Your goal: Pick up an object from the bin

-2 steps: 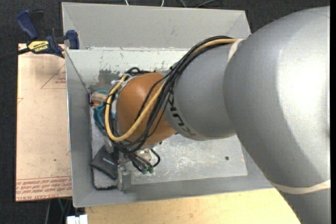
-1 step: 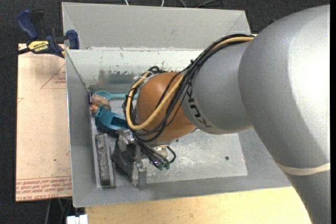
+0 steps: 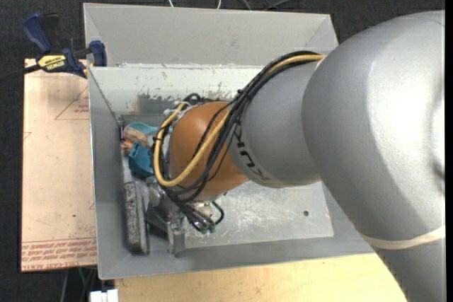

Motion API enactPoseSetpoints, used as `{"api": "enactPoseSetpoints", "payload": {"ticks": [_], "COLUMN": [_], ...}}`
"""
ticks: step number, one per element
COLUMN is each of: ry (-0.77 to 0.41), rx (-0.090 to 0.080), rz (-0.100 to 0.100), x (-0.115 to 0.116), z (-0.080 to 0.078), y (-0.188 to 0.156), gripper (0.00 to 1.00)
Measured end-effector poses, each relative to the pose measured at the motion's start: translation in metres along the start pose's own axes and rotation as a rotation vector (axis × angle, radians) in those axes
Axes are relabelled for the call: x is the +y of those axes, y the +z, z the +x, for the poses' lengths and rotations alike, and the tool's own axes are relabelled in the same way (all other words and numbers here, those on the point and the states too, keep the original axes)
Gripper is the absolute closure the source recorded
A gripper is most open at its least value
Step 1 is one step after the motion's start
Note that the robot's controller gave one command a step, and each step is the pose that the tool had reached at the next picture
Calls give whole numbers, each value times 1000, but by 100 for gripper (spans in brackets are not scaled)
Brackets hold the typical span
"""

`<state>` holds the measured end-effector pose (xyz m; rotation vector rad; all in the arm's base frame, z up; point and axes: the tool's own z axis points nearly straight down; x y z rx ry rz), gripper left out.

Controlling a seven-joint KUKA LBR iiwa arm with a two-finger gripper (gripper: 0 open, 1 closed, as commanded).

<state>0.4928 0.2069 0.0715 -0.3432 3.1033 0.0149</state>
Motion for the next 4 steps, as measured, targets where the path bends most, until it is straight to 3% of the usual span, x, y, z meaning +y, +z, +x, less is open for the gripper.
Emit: {"api": "enactPoseSetpoints", "payload": {"ticks": [1, 2, 3, 4], "ry": [52, 52, 28, 43], "rx": [9, 9, 15, 18], "rz": [-7, -7, -8, -7], "x": [-35, -35, -38, -36], "z": [-1, -1, -3, 2], "y": [1, 1, -48, -123], "gripper": [100, 100, 100, 100]}}
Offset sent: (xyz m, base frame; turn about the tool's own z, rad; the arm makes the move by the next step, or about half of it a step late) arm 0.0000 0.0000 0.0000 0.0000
